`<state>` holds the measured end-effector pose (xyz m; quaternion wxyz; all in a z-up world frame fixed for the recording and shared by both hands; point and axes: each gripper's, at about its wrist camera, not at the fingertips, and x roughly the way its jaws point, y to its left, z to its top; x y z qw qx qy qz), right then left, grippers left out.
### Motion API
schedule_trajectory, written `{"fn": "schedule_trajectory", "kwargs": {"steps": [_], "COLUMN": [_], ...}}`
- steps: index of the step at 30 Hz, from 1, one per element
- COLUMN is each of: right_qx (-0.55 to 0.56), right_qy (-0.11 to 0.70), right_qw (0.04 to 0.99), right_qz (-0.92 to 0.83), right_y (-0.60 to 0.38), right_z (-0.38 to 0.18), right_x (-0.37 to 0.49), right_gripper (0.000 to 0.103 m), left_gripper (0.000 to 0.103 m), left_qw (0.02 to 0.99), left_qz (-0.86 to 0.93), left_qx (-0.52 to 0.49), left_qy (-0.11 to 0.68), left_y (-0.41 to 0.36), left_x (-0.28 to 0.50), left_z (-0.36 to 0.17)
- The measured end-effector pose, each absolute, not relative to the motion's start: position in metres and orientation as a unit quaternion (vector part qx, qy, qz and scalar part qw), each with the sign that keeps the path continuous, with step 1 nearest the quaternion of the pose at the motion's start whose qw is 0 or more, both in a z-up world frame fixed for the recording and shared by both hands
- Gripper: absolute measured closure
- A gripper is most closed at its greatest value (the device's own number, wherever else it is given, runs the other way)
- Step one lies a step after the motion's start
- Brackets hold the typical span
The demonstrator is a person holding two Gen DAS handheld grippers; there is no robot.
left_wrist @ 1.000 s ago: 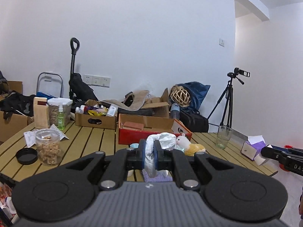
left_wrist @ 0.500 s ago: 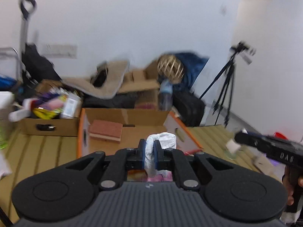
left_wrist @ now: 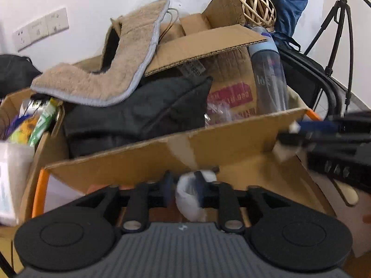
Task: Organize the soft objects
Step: 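Carry the white tissue up into the cardboard box, then open both grippers to drop the tissue in the box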
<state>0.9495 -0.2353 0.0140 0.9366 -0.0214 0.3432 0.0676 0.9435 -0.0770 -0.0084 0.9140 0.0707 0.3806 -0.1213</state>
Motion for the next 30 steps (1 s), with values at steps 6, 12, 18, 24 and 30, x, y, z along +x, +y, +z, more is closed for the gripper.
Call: {"fn": "schedule_trajectory", "kwargs": {"steps": [6, 12, 18, 24, 30], "right_qx": [-0.010, 0.009, 0.023, -0.006, -0.017], "right_qy": [0.342, 0.338, 0.318, 0.286, 0.255], "right_qw": [0.939, 0.940, 0.945, 0.954, 0.960], "right_qz": [0.040, 0.048, 0.066, 0.092, 0.114], "right_y": [-0.244, -0.259, -0.267, -0.275, -0.291], "right_z": [0.013, 0.016, 0.081, 0.171, 0.207], "right_x": [0.948, 0.935, 0.887, 0.782, 0.639], "right_gripper": [0.034, 0.034, 0.033, 0.020, 0.015], "left_gripper": [0.054, 0.048, 0.037, 0.020, 0.000], "left_qw": [0.914, 0.923, 0.932, 0.940, 0.967], "left_qz": [-0.152, -0.157, -0.161, -0.140, -0.124], "left_qx": [0.021, -0.010, -0.015, 0.009, 0.023], "left_qy": [0.377, 0.350, 0.324, 0.311, 0.221], "left_y": [-0.077, -0.074, -0.058, -0.036, -0.002], "left_x": [0.942, 0.925, 0.866, 0.744, 0.578], "left_z": [-0.011, 0.006, 0.093, 0.173, 0.213]}}
